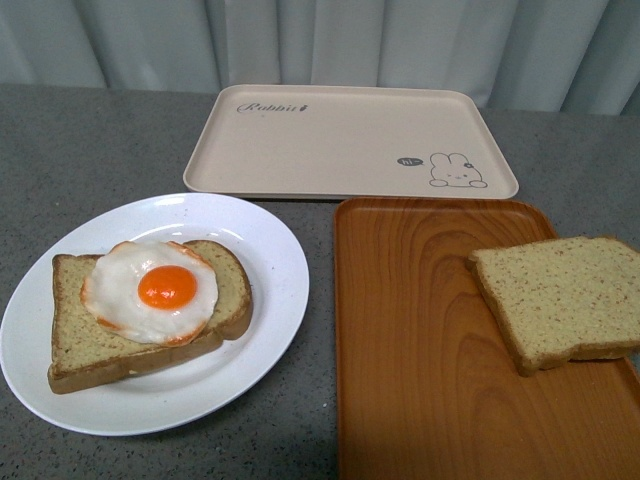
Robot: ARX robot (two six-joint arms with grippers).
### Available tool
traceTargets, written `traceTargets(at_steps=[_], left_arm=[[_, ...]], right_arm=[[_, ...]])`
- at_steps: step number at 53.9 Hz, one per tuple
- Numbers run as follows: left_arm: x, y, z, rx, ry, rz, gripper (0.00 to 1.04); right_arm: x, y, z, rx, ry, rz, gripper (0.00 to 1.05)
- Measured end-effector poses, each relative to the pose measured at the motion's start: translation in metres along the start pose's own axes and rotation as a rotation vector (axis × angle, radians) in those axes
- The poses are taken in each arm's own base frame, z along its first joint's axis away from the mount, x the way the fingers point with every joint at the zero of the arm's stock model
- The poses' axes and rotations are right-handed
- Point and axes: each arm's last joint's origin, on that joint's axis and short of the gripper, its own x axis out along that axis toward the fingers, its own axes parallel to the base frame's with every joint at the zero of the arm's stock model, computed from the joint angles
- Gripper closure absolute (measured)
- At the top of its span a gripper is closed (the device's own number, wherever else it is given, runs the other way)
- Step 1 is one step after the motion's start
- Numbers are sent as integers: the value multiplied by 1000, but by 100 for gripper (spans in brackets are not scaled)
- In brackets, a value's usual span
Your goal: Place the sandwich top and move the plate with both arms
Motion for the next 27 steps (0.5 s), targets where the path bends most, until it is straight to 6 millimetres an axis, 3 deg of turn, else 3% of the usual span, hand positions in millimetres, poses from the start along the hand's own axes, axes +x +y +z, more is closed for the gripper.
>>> traceTargets(at_steps=[15, 22, 27], left_arm=[[0, 0, 0, 0, 0, 0, 6], [0, 0, 0, 0, -1, 0, 6], [0, 0, 0, 0, -1, 0, 6]], right_arm=[[0, 0, 0, 4, 7, 5, 9], [0, 1, -7, 100, 340, 94, 9], [0, 0, -8, 111, 351, 88, 9]])
